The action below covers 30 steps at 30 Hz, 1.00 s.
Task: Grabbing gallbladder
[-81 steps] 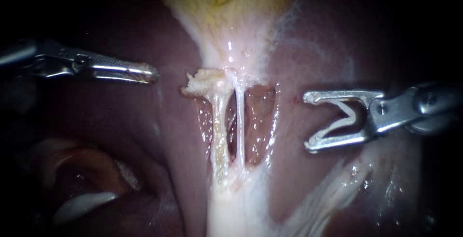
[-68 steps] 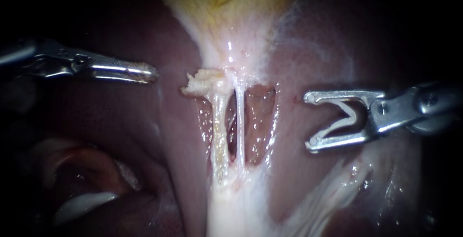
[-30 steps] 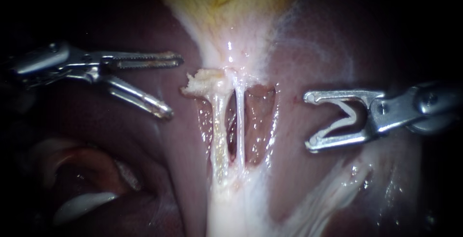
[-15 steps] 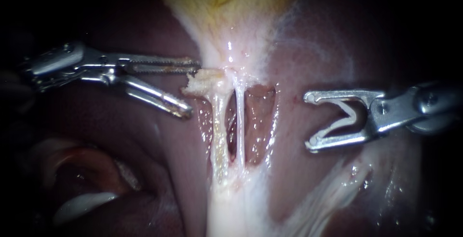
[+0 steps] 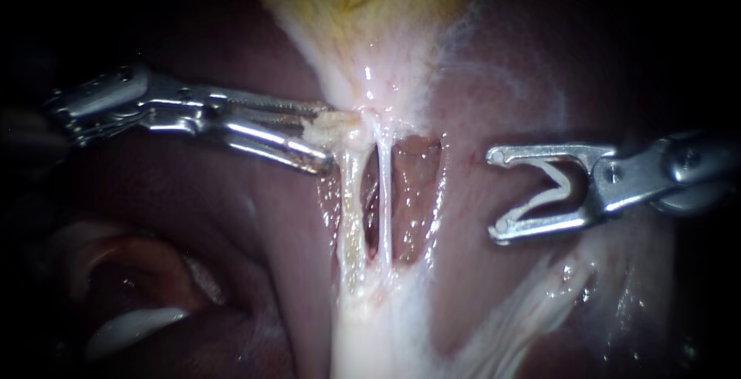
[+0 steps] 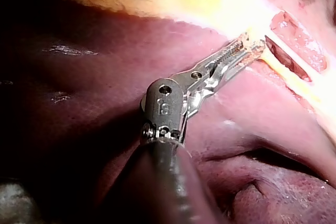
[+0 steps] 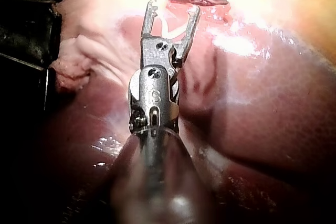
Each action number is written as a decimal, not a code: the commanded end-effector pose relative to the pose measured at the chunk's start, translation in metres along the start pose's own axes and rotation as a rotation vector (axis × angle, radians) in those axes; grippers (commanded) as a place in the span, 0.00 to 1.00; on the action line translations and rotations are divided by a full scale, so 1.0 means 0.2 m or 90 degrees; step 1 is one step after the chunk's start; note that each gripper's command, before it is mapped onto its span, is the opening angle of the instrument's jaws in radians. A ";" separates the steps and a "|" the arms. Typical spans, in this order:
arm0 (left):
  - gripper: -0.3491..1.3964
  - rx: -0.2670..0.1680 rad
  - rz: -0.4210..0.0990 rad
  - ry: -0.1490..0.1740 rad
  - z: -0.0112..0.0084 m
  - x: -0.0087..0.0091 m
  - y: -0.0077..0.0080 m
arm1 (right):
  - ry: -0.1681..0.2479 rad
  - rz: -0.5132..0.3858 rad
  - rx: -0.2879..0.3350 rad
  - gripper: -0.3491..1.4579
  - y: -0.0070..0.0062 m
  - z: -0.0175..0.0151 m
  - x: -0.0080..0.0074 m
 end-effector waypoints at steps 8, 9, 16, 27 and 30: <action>0.00 0.006 -0.010 0.000 -0.007 0.001 -0.001 | 0.000 0.000 0.000 0.44 0.000 0.000 0.000; 0.00 0.007 -0.014 0.000 -0.008 0.000 -0.001 | 0.000 0.000 0.000 0.44 0.000 0.000 0.000; 0.00 0.009 -0.020 0.000 -0.015 -0.002 -0.002 | 0.000 0.000 0.000 0.44 0.000 0.000 0.000; 0.00 0.000 -0.028 -0.006 -0.034 -0.012 -0.002 | 0.000 0.000 0.000 0.44 0.000 0.000 0.000; 0.00 -0.005 -0.029 -0.007 -0.040 -0.012 -0.002 | 0.000 0.000 0.000 0.44 0.000 0.000 0.000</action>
